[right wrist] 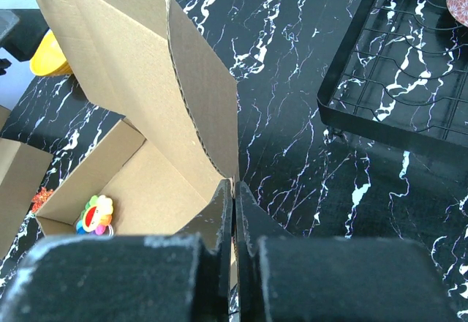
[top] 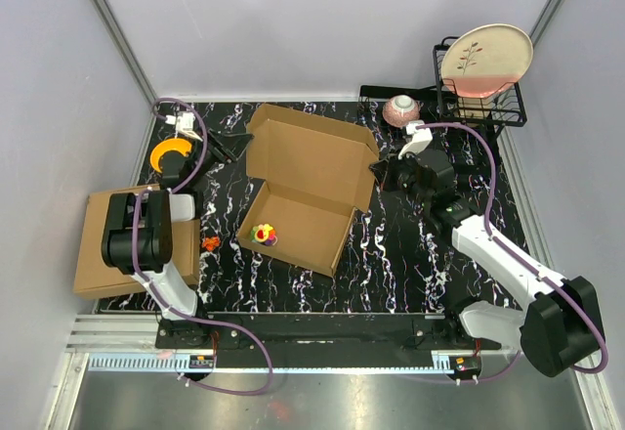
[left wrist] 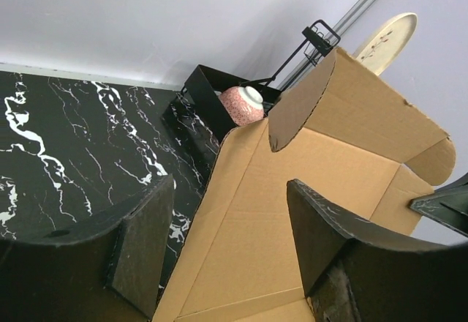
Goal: Fold the paper box
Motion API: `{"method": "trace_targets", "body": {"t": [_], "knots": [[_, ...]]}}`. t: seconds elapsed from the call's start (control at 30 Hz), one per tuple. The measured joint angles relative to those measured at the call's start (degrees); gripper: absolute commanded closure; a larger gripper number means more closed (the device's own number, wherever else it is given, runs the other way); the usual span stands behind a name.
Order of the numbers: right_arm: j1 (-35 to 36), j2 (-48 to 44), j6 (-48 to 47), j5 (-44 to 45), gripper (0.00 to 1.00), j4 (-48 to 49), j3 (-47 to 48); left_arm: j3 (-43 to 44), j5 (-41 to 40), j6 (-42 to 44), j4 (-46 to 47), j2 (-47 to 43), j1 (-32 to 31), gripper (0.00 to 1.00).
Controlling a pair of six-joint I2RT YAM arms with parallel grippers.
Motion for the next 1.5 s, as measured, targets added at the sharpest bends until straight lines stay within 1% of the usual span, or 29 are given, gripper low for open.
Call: {"method": "trace_targets", "body": {"t": [0.1, 0.37, 0.47, 0.5, 0.57, 0.6, 0.83, 0.93, 1.0, 1.07, 1.2, 1.37, 1.5], "knots": [[0.0, 0.0, 0.0, -0.2, 1.00, 0.0, 0.0, 0.1, 0.0, 0.9, 0.0, 0.6, 0.0, 0.35], [0.0, 1.0, 0.0, -1.3, 1.00, 0.1, 0.0, 3.0, 0.0, 1.7, 0.0, 3.4, -1.1, 0.41], [0.0, 1.2, 0.0, -1.3, 1.00, 0.1, 0.0, 3.2, 0.0, 2.8, 0.0, 3.6, -2.3, 0.47], [0.0, 1.2, 0.0, -1.3, 1.00, 0.2, 0.0, 3.2, 0.0, 3.0, 0.1, 3.6, -2.6, 0.51], [0.0, 1.3, 0.0, -1.3, 1.00, 0.3, 0.0, 3.2, 0.1, 3.3, 0.0, 3.6, -3.2, 0.55], [0.0, 1.3, 0.0, -1.3, 1.00, 0.4, 0.0, 3.2, 0.2, 3.4, 0.1, 3.6, -3.4, 0.59], [0.0, 1.4, 0.0, -1.2, 1.00, 0.4, 0.0, 2.5, 0.0, 4.0, 0.0, 3.1, -3.7, 0.70], [0.0, 1.4, 0.0, -0.9, 1.00, 0.4, 0.0, 0.4, -0.7, 5.4, -0.2, 0.9, -4.2, 0.74], [0.0, 1.4, 0.1, -0.3, 1.00, 0.4, 0.0, -0.9, -1.4, 6.9, -0.5, -1.2, -5.4, 0.79], [0.0, 1.4, 0.1, 0.9, 1.00, 0.2, 0.0, -2.6, -3.1, 9.5, -1.0, -4.2, -7.3, 0.84], [-0.1, 0.6, 0.2, 4.3, 1.00, -0.4, 0.0, -5.6, -8.4, 14.9, -3.1, -10.4, -10.6, 0.89], [0.0, -0.8, 0.0, 8.9, 1.00, -0.6, 0.0, -8.1, -17.4, 22.7, -7.0, -16.0, -16.7, 0.89], [0.3, -1.5, -0.6, 11.5, 1.00, -0.1, 0.0, -9.7, -24.8, 26.7, -8.2, -17.9, -20.7, 0.88]]}}
